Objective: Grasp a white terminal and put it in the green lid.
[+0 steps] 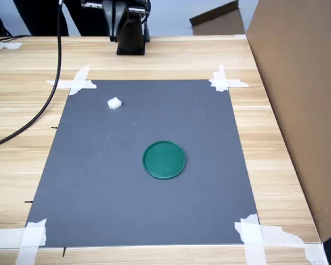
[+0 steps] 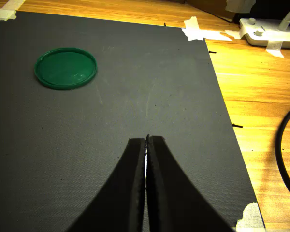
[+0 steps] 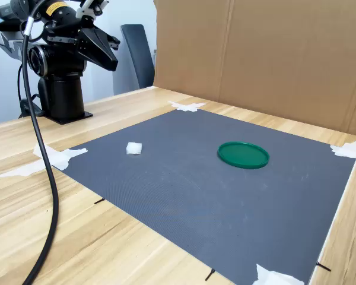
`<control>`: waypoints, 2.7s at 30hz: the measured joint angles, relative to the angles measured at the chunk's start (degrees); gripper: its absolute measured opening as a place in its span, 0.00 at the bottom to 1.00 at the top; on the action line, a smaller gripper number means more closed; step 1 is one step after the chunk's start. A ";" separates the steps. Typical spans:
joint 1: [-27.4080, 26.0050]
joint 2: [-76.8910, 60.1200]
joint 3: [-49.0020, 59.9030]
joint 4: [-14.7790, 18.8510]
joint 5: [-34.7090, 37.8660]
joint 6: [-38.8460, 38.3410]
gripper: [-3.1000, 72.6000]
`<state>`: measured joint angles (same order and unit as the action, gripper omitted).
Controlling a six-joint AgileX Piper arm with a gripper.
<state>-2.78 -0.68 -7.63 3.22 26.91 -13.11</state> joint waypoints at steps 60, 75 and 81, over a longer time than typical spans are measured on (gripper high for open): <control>0.00 46.01 -48.15 10.95 41.43 -22.50 0.00; 0.00 65.22 -62.17 9.31 41.29 -22.65 0.00; -0.07 71.04 -64.85 6.85 40.18 -22.71 0.00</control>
<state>-2.85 70.37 -72.48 10.07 67.09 -35.82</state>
